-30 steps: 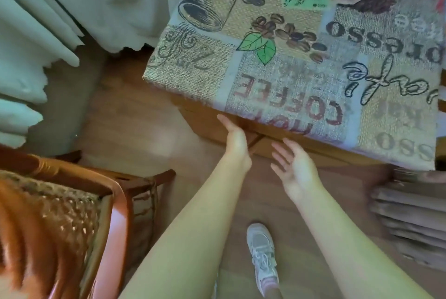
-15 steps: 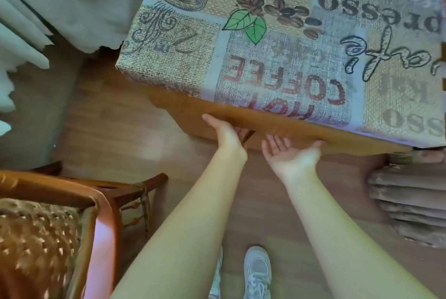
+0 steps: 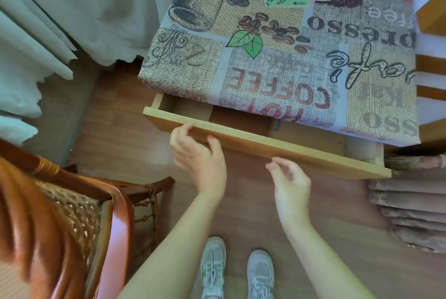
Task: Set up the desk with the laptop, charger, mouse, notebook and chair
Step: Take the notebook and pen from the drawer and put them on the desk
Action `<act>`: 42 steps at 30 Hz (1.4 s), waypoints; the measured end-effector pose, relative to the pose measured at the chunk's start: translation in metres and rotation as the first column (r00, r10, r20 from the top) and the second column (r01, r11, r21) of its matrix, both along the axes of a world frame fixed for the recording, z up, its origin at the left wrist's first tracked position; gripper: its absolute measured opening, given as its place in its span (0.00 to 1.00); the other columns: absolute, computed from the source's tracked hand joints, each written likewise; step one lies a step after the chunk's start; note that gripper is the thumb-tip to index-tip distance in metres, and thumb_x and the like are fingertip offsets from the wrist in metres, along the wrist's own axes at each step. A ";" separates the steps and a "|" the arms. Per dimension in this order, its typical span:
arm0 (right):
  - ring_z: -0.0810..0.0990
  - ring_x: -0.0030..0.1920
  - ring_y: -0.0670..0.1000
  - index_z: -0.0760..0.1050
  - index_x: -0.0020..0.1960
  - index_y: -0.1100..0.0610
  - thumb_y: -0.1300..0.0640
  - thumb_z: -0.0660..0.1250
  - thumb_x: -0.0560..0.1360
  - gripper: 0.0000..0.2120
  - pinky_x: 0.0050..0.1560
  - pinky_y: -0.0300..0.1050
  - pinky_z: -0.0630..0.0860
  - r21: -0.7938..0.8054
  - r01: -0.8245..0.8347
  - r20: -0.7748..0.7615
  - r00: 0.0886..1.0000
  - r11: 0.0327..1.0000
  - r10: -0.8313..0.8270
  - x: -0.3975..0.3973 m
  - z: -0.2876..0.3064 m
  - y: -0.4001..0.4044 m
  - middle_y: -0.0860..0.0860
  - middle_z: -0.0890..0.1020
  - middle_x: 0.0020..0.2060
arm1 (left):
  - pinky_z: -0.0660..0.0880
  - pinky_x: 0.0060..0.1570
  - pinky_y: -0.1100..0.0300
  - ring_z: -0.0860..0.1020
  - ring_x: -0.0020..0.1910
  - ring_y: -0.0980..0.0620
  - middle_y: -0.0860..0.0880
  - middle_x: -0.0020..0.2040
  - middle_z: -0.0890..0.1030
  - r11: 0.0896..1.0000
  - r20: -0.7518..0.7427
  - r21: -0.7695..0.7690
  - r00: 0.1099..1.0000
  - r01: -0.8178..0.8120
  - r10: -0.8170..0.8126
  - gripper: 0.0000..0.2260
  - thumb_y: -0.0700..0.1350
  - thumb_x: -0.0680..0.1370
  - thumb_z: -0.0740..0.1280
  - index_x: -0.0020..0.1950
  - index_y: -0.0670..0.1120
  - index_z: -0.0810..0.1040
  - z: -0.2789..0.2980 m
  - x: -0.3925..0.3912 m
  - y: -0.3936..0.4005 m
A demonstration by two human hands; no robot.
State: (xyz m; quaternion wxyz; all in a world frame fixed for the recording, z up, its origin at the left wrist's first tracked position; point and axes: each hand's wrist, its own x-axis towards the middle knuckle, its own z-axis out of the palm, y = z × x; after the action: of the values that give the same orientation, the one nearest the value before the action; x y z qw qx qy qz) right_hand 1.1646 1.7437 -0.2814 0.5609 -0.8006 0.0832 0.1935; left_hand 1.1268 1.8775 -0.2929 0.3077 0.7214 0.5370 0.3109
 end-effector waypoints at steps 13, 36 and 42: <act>0.79 0.45 0.55 0.79 0.50 0.52 0.54 0.73 0.69 0.11 0.45 0.49 0.71 -0.719 -0.282 0.408 0.569 0.636 0.714 0.042 0.030 -0.012 0.48 0.82 0.42 | 0.72 0.37 0.54 0.77 0.39 0.45 0.48 0.37 0.79 0.547 -0.492 0.180 0.557 0.817 -0.670 0.16 0.55 0.65 0.75 0.39 0.45 0.78 0.026 0.014 0.016; 0.80 0.45 0.50 0.80 0.50 0.52 0.61 0.69 0.68 0.11 0.45 0.41 0.74 -0.504 -0.423 -0.027 0.879 0.753 0.476 0.077 -0.003 0.004 0.48 0.82 0.42 | 0.70 0.58 0.50 0.71 0.64 0.43 0.45 0.65 0.72 0.829 -0.492 -0.421 0.675 0.368 -0.550 0.29 0.55 0.73 0.70 0.68 0.44 0.66 0.013 0.014 0.043; 0.80 0.49 0.55 0.77 0.54 0.55 0.62 0.72 0.66 0.16 0.46 0.43 0.74 -0.561 -0.339 -0.071 0.929 0.755 0.364 0.084 -0.030 0.015 0.53 0.82 0.50 | 0.70 0.63 0.50 0.74 0.61 0.42 0.43 0.64 0.74 0.739 -0.254 -0.654 0.874 0.159 -0.413 0.29 0.50 0.69 0.75 0.64 0.42 0.69 -0.019 0.023 0.057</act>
State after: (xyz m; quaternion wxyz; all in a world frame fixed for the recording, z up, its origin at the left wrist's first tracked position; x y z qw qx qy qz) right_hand 1.2488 1.7586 -0.3112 0.2543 -0.9352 -0.0268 0.2448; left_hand 1.1500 1.9344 -0.3115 0.4591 0.7027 0.5376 -0.0802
